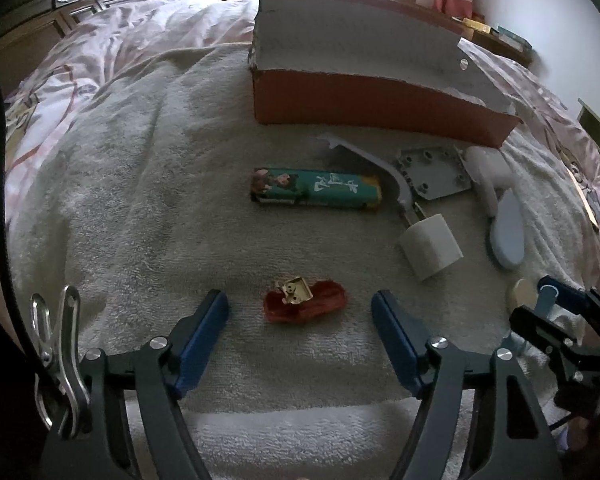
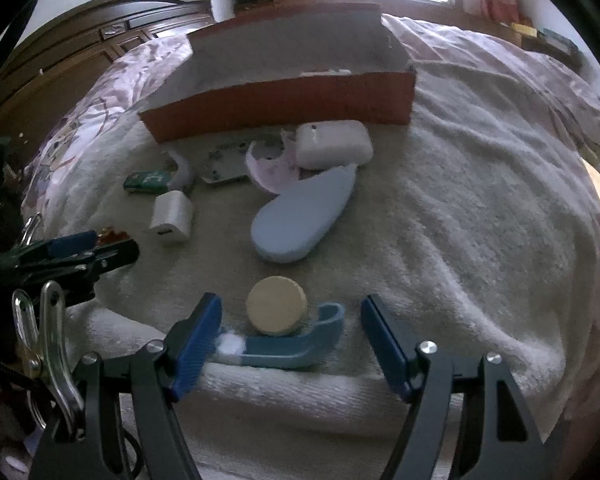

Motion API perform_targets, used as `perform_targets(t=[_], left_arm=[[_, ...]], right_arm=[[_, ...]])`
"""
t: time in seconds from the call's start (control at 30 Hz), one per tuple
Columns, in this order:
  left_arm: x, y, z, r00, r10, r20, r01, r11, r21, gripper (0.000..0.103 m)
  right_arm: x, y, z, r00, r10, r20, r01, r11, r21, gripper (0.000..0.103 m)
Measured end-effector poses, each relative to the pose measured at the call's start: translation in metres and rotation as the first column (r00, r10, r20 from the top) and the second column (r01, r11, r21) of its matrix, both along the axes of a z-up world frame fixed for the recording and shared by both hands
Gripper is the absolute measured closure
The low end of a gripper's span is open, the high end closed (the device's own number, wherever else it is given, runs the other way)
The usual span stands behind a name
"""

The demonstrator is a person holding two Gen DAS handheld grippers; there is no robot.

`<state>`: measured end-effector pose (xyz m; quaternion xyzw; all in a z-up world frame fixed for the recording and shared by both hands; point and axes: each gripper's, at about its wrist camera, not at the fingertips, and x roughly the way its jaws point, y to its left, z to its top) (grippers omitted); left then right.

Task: Organize rigid objects
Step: 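Grasp the red toy car with the left tool while the right tool grasps the blue handle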

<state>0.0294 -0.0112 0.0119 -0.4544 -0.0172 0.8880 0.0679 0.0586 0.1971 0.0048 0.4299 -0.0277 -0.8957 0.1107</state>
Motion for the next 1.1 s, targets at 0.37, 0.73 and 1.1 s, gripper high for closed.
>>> perform_targets(t=[0.37, 0.73, 1.1], left_arm=[[0.002, 0.0, -0.001, 1.0, 0.005, -0.025, -0.005, 1.0, -0.021, 0.039], [0.004, 0.001, -0.003, 0.999, 0.008, -0.034, -0.009, 0.999, -0.032, 0.039], [0.007, 0.0, 0.0, 0.999, 0.014, -0.051, -0.017, 0.999, -0.043, 0.063]], right_arm=[[-0.001, -0.013, -0.008, 1.0, 0.004, -0.016, -0.003, 0.999, 0.051, 0.024], [0.001, -0.017, -0.01, 0.999, -0.002, -0.032, 0.004, 0.997, 0.076, 0.023], [0.004, -0.016, -0.008, 0.998, -0.027, -0.052, 0.031, 0.996, 0.082, 0.038]])
